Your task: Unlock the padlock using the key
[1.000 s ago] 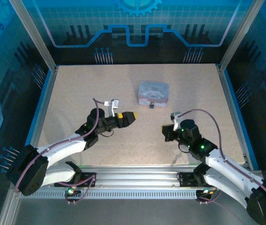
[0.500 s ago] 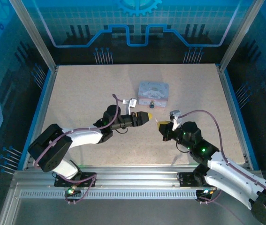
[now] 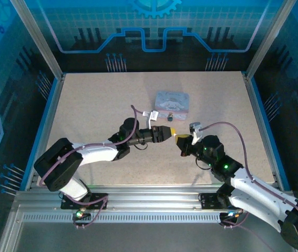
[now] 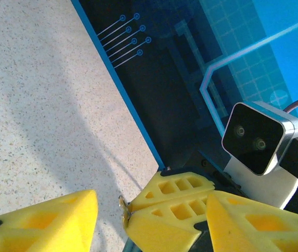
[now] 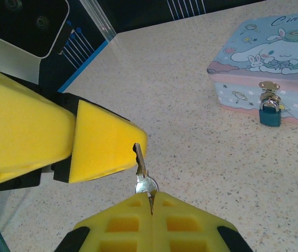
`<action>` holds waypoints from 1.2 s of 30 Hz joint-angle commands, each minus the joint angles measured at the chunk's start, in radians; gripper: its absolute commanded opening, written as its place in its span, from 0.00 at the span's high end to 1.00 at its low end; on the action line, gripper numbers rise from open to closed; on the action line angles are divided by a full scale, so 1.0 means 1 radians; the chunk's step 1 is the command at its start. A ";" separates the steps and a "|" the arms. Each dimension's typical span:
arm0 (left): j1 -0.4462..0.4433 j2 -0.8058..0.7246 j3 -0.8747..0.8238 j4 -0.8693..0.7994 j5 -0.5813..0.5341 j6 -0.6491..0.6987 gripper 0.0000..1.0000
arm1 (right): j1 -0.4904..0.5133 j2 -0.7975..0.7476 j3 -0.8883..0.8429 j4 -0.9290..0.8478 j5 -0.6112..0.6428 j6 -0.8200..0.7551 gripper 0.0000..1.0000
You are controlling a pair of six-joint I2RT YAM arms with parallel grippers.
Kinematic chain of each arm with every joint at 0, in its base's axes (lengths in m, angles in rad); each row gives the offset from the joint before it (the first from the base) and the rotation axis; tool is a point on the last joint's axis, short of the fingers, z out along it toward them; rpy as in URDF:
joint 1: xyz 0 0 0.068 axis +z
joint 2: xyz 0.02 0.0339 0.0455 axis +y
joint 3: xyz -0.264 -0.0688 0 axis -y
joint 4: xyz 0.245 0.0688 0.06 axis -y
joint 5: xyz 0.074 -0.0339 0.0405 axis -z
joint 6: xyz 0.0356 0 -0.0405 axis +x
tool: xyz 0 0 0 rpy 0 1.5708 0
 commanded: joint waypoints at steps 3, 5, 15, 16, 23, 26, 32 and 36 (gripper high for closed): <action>-0.014 0.013 0.035 0.018 0.002 0.018 0.51 | 0.017 0.017 0.044 0.044 -0.014 0.020 1.00; -0.016 0.018 0.036 0.018 0.002 0.018 0.55 | 0.021 0.027 0.048 0.048 -0.017 0.021 1.00; -0.016 0.013 0.034 0.009 -0.010 0.031 0.81 | 0.033 0.039 0.050 0.052 -0.013 0.030 1.00; -0.017 0.009 0.033 0.003 -0.013 0.035 0.84 | 0.033 0.038 0.048 0.052 -0.014 0.031 1.00; -0.015 -0.060 0.036 -0.108 -0.050 0.126 1.00 | 0.014 0.022 0.047 0.018 -0.070 0.018 0.86; -0.009 -0.117 0.043 -0.200 -0.067 0.201 1.00 | -0.055 -0.001 0.025 0.042 -0.188 0.038 0.75; 0.016 -0.233 0.100 -0.419 -0.039 0.355 1.00 | -0.273 -0.030 -0.004 0.179 -0.561 0.117 0.51; 0.019 -0.283 0.155 -0.573 -0.030 0.463 1.00 | -0.309 -0.007 0.026 0.263 -0.696 0.150 0.41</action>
